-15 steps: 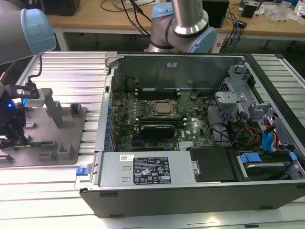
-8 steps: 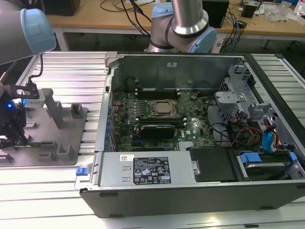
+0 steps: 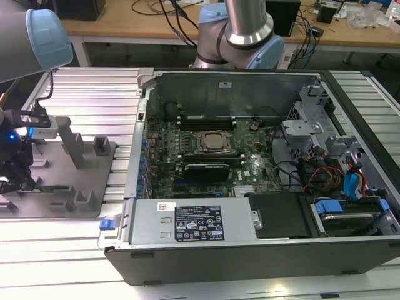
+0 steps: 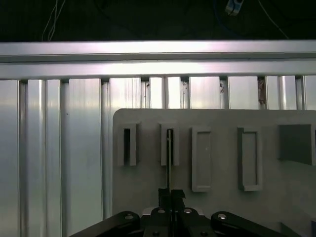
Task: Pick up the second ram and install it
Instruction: 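Pick up the second ram and move it above second insertion slot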
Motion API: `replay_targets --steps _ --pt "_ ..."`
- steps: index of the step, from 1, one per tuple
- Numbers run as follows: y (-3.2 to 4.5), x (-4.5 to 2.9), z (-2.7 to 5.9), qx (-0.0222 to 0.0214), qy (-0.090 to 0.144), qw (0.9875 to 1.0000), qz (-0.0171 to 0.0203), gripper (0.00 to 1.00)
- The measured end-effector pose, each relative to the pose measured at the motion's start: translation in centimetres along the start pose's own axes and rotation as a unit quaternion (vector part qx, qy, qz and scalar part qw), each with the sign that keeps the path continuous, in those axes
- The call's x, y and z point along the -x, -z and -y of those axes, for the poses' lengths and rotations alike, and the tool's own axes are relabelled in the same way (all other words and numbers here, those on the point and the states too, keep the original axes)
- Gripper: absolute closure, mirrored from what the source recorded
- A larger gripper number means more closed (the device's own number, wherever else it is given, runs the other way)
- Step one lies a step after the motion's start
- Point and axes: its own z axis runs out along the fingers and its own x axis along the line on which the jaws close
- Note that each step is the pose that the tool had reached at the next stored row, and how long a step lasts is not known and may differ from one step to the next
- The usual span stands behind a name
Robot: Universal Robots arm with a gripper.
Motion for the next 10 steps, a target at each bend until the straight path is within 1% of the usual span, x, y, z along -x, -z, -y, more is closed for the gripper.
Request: replay_targets --steps 2,4,5,7,10 --pt "0.00 0.01 0.00 0.0000 0.001 1.0000 0.0000 0.91" --pt "0.00 0.01 0.00 0.0002 0.012 0.9999 -0.0005 0.91" --pt "0.00 0.01 0.00 0.0003 0.012 0.9999 -0.0005 0.91" --pt "0.25 0.01 -0.01 0.0002 0.011 0.9999 -0.0005 0.91" --pt "0.88 0.03 -0.04 0.0002 0.010 1.0000 -0.0004 0.91"
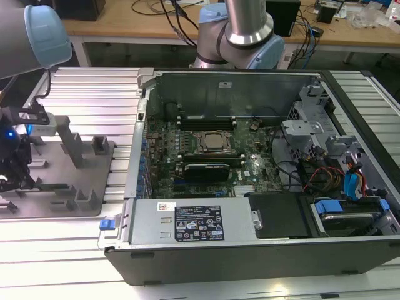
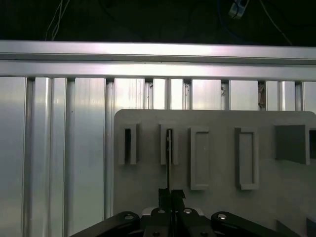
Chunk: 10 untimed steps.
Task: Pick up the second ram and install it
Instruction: 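Pick up the second ram and move it above second insertion slot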
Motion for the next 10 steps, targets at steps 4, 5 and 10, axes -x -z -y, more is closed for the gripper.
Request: replay_targets --steps 4,5,10 --pt "0.90 0.02 -0.04 0.0000 -0.003 1.0000 0.0001 0.91" --pt "1.11 0.03 -0.05 -0.0001 -0.004 1.0000 0.0002 0.91" --pt "2.96 0.07 -0.13 -0.0002 -0.009 1.0000 0.0004 0.91"
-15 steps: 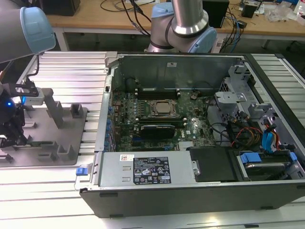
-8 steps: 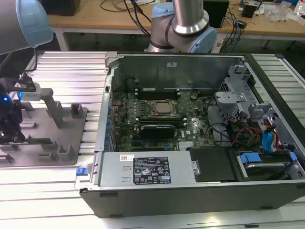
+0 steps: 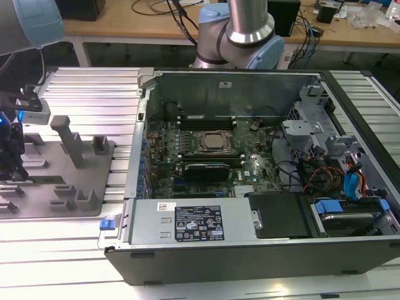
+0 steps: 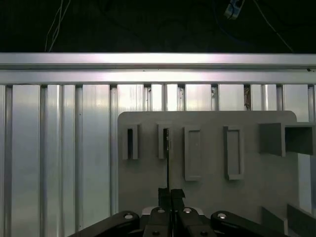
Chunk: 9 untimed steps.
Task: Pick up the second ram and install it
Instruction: 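Pick up the second ram and move it above second insertion slot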
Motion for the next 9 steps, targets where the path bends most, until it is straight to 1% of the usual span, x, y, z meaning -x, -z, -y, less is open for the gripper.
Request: replay_targets --steps 1,6,8,9 --pt "0.29 0.01 -0.01 0.0000 -0.001 1.0000 0.0000 0.91" --pt "2.99 0.07 -0.13 -0.0001 -0.005 1.0000 0.0002 0.91" --pt "3.84 0.09 -0.17 -0.0001 -0.005 1.0000 0.0002 0.91" --pt "4.14 0.09 -0.18 -0.0001 -0.005 1.0000 0.0002 0.91"
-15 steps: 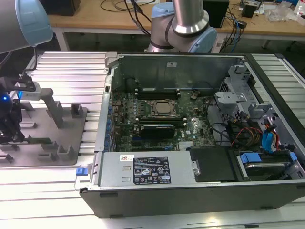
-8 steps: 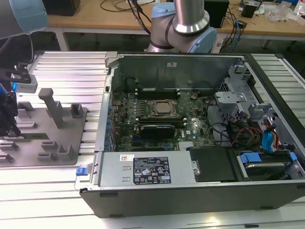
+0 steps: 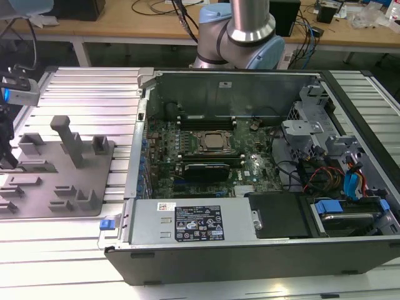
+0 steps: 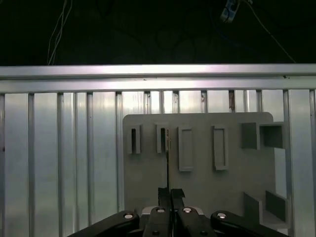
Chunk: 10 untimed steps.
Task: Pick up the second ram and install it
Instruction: 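Pick up the second ram and move it above second insertion slot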
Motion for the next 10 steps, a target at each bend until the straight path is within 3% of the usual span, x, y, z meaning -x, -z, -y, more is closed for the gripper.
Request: replay_targets --steps 10 --pt "4.68 0.11 -0.21 0.0000 0.000 1.0000 0.0000 0.91"
